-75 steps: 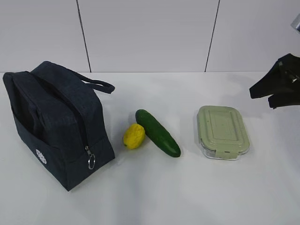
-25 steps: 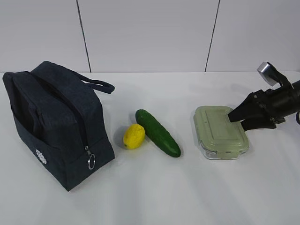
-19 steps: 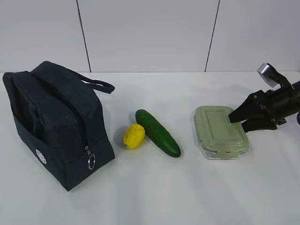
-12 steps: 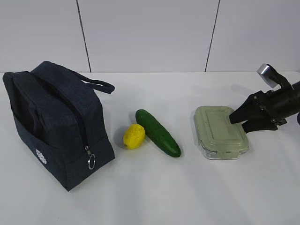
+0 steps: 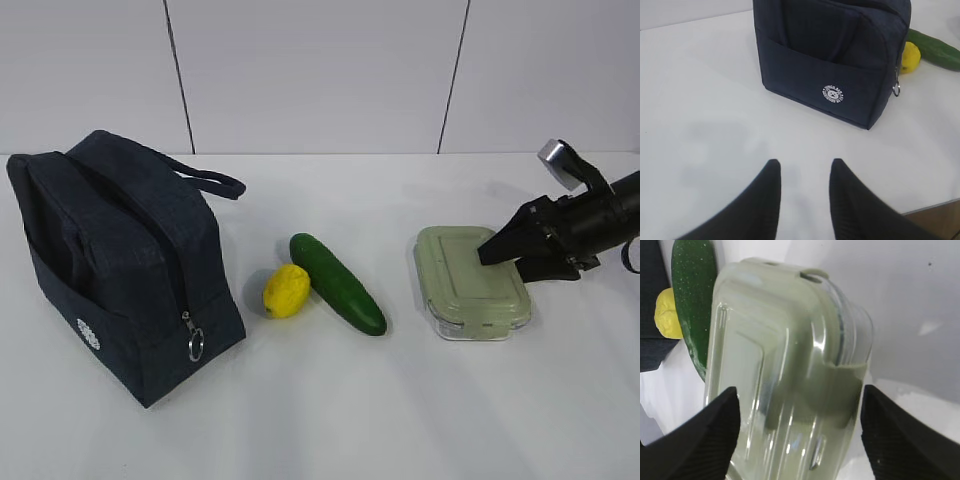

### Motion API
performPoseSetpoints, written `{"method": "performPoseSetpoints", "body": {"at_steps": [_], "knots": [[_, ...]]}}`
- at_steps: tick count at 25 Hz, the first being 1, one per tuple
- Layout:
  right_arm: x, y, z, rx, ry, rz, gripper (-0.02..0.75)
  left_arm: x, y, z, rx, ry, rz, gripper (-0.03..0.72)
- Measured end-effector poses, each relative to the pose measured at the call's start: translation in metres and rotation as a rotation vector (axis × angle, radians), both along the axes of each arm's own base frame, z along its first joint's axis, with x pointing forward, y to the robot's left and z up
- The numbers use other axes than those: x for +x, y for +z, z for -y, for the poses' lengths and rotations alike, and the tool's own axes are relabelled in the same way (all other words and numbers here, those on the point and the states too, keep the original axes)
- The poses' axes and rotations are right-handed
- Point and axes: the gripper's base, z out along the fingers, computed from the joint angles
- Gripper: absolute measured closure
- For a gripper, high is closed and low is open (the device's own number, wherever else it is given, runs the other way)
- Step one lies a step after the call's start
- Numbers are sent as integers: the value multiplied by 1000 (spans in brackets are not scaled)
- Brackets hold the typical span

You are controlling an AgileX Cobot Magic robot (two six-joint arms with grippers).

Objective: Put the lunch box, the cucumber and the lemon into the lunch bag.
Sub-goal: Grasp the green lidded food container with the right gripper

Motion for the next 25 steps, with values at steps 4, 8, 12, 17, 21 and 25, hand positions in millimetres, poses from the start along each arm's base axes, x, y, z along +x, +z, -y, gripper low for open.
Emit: {"method": "performPoseSetpoints", "body": {"at_steps": [4, 8, 12, 17, 21, 25], "knots": [[0, -4, -1, 3, 2, -11, 169, 0, 0, 0, 0, 0, 0, 446], [0, -9, -2, 17, 2, -26, 215, 0, 0, 0, 0, 0, 0, 446], [-1, -10, -3, 44, -1, -45, 305, 0, 0, 0, 0, 0, 0, 446], [0, -10, -4, 55, -5, -46, 319, 0, 0, 0, 0, 0, 0, 446], [0, -11, -4, 58, -9, -49, 328, 0, 0, 0, 0, 0, 0, 446], [0, -11, -4, 64, -14, -49, 329, 0, 0, 0, 0, 0, 0, 446]]}}
